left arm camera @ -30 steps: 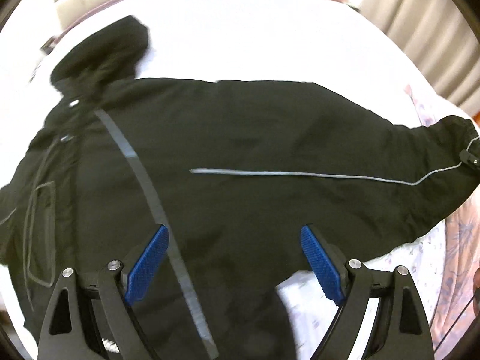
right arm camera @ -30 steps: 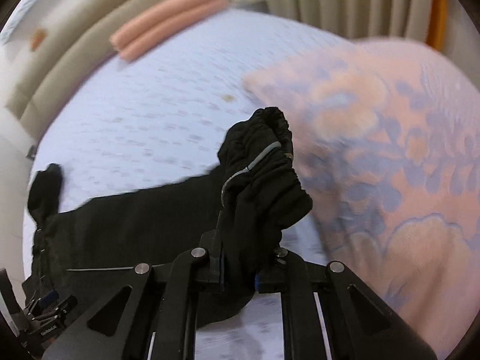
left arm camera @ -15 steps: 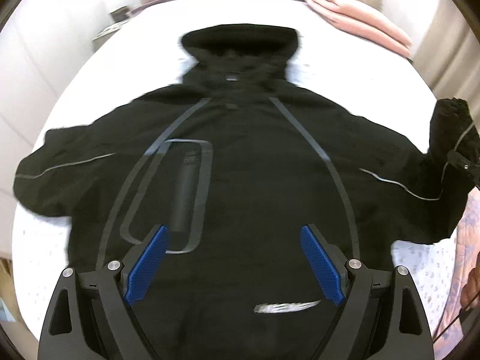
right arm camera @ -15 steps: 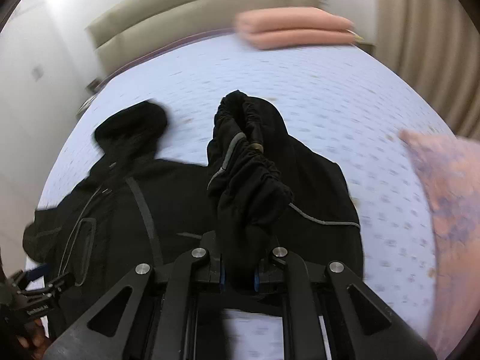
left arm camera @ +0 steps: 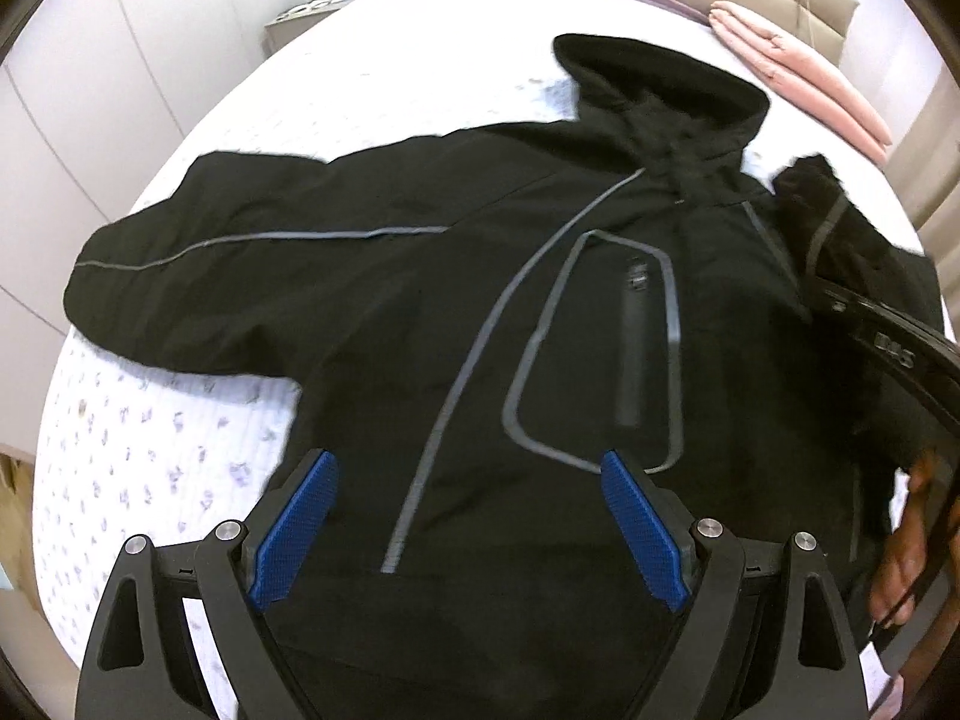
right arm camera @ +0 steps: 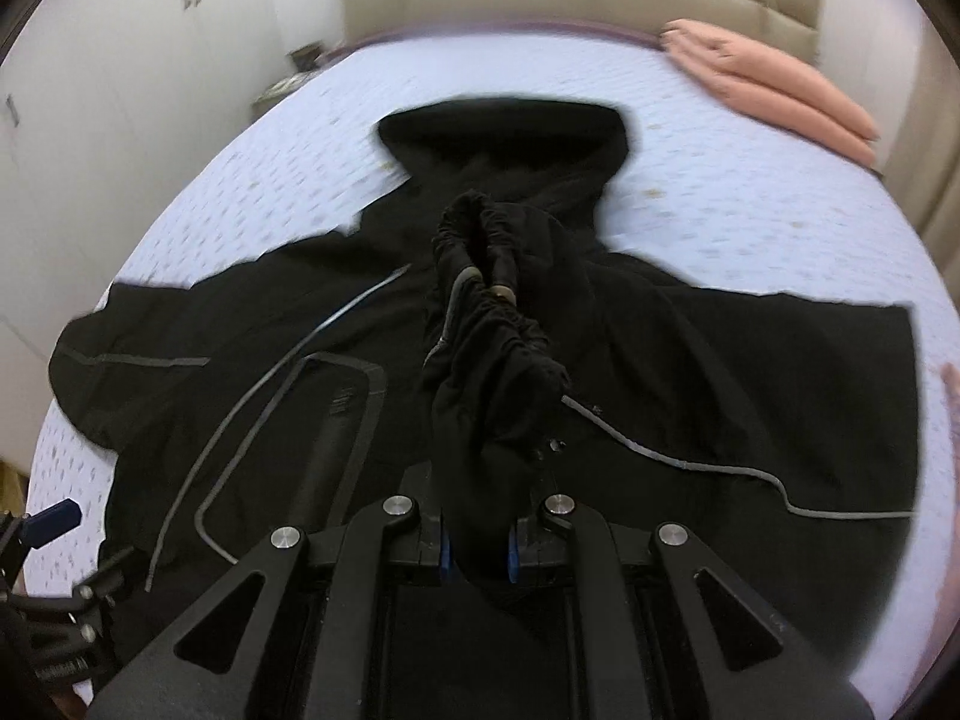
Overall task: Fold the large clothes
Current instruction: 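Carry the held sleeve with the right gripper across the jacket body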
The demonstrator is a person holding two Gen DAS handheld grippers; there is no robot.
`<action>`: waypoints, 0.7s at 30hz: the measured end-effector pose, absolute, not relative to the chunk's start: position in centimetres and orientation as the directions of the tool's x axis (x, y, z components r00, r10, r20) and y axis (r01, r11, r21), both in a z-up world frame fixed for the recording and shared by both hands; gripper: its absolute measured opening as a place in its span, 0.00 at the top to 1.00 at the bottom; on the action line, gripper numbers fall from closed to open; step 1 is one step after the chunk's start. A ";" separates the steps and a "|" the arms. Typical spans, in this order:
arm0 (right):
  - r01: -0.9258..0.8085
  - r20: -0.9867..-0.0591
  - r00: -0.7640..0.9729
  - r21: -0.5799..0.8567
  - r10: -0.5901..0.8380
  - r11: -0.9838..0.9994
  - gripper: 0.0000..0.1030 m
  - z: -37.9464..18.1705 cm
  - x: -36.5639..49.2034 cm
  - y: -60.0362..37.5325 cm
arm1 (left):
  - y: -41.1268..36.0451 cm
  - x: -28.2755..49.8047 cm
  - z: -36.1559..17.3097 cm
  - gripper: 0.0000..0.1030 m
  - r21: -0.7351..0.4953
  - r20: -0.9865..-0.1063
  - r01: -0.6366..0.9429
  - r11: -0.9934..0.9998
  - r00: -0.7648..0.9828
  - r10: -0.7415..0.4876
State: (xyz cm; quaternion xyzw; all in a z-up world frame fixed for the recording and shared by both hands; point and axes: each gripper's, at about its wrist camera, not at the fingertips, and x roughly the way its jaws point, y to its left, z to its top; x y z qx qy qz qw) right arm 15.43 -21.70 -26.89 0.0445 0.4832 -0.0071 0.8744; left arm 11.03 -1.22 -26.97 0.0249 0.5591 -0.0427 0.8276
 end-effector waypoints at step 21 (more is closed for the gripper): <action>0.036 -0.859 0.473 0.243 0.197 0.969 0.36 -26.6 11.1 -19.5 | 0.5 15.3 -29.1 0.13 -0.206 -0.896 0.222 0.953 0.349 -0.275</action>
